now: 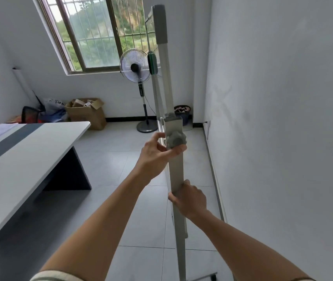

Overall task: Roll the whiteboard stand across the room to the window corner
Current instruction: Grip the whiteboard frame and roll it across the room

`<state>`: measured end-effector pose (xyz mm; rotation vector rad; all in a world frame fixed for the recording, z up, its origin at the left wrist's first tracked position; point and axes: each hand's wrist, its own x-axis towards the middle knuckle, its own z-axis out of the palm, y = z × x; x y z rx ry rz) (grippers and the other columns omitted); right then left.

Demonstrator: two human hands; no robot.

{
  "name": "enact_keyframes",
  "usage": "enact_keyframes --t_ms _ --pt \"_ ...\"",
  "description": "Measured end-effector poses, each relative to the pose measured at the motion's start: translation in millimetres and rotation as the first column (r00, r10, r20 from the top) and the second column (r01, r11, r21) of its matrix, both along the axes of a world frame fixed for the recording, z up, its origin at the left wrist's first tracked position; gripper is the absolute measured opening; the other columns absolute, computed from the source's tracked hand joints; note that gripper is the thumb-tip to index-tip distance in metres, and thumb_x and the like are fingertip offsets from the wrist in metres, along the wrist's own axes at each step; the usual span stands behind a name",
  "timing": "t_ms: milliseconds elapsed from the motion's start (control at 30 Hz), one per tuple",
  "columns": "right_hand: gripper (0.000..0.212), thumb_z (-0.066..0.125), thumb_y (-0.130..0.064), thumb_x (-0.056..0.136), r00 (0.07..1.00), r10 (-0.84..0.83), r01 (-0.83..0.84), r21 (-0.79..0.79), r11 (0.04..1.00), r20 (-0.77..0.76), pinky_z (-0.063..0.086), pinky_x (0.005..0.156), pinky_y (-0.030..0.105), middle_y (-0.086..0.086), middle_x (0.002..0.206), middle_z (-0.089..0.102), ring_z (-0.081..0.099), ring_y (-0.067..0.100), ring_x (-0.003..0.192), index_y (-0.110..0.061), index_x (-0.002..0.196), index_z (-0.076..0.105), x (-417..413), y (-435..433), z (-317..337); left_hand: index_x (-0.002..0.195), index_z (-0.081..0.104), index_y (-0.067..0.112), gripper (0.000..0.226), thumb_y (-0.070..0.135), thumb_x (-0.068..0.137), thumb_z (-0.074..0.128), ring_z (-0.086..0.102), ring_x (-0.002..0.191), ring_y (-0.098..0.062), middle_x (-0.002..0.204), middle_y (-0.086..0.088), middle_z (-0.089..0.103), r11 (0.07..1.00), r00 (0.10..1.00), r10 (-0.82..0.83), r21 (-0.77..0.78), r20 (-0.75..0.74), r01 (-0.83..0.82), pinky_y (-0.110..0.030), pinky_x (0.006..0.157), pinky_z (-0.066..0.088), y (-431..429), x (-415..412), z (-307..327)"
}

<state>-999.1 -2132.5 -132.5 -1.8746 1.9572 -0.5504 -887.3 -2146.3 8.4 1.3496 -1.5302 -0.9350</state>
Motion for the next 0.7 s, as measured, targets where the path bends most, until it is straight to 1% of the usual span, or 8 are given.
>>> enact_keyframes --t_ms 67,133,233,300,367,500,600,700 --pt "0.046 0.058 -0.052 0.08 1.0 0.001 -0.001 -0.006 1.0 -0.005 0.054 0.068 0.033 0.0 0.083 0.061 0.065 0.025 0.071 -0.012 0.102 0.055 -4.9 -39.0 -1.7 0.109 0.057 0.026 0.068 0.057 0.053 0.079 0.06 0.072 -0.023 0.073 -0.007 0.058 1.0 1.0 0.009 -0.012 -0.001 -0.009 -0.054 0.079 0.057 -39.0 -5.0 -2.1" --pt "0.046 0.058 -0.053 0.079 1.0 0.009 -0.009 -0.015 1.0 -0.007 0.055 0.068 0.033 -0.002 0.081 0.057 0.061 0.022 0.067 -0.013 0.102 0.055 -9.6 -76.9 -4.0 0.108 0.057 0.024 0.065 0.055 0.056 0.08 0.06 0.069 -0.024 0.074 -0.009 0.059 1.0 1.0 0.015 -0.027 -0.006 -0.016 -0.05 0.073 0.055 -76.9 -10.1 -4.6" --pt "0.046 0.058 -0.05 0.08 1.0 0.017 -0.017 -0.017 1.0 0.0 0.056 0.068 0.033 0.001 0.086 0.065 0.062 0.023 0.068 -0.012 0.104 0.052 -18.9 -134.7 -5.1 0.108 0.057 0.024 0.064 0.056 0.057 0.08 0.062 0.069 -0.027 0.072 -0.006 0.059 0.998 1.0 0.018 -0.052 -0.018 -0.018 -0.047 0.072 0.056 -136.2 -19.9 -8.7" --pt "0.045 0.058 -0.047 0.08 1.0 0.001 -0.001 0.002 1.0 -0.002 0.054 0.067 0.034 0.005 0.087 0.067 0.065 0.026 0.072 -0.01 0.105 0.051 -25.4 -172.8 -1.6 0.108 0.057 0.024 0.062 0.056 0.059 0.08 0.062 0.067 -0.021 0.069 -0.002 0.06 0.997 1.0 0.023 -0.07 -0.009 -0.024 -0.046 0.073 0.057 -174.8 -26.6 -7.4" --pt "0.046 0.058 -0.047 0.08 1.0 -0.014 0.014 0.03 0.999 0.002 0.053 0.067 0.034 0.007 0.089 0.067 0.064 0.027 0.074 -0.009 0.106 0.05 -30.6 -210.1 2.6 0.108 0.056 0.022 0.059 0.052 0.064 0.08 0.058 0.064 -0.015 0.067 0.001 0.057 0.997 1.0 0.025 -0.069 0.009 -0.024 -0.042 0.07 0.056 -212.9 -31.6 -6.7" --pt "0.047 0.058 -0.046 0.079 0.999 -0.024 0.021 0.07 0.997 0.044 0.053 0.067 0.034 0.006 0.089 0.066 0.064 0.027 0.076 -0.01 0.108 0.05 -39.5 -281.0 8.0 0.108 0.055 0.021 0.06 0.052 0.064 0.081 0.056 0.063 -0.014 0.069 0.003 0.058 0.997 0.999 0.02 -0.071 0.031 -0.017 -0.038 0.064 0.052 -287.5 -40.8 -4.2" --pt "0.045 0.056 -0.045 0.08 0.999 -0.027 0.025 0.086 0.996 0.032 0.052 0.066 0.034 0.005 0.09 0.064 0.063 0.027 0.076 -0.01 0.108 0.051 -47.4 -330.5 12.0 0.11 0.054 0.02 0.061 0.051 0.065 0.08 0.056 0.063 -0.013 0.07 0.004 0.057 0.997 0.999 0.028 -0.067 0.041 -0.025 -0.029 0.06 0.047 -336.2 -51.1 -3.4" --pt "0.045 0.056 -0.045 0.079 0.999 -0.031 0.029 0.087 0.996 0.023 0.054 0.067 0.036 0.006 0.089 0.064 0.063 0.027 0.075 -0.01 0.107 0.051 -54.8 -378.7 11.2 0.11 0.053 0.021 0.061 0.053 0.065 0.08 0.054 0.061 -0.01 0.068 0.009 0.055 0.997 0.997 0.049 -0.062 0.052 -0.046 -0.025 0.058 0.041 -383.2 -61.3 -3.3"
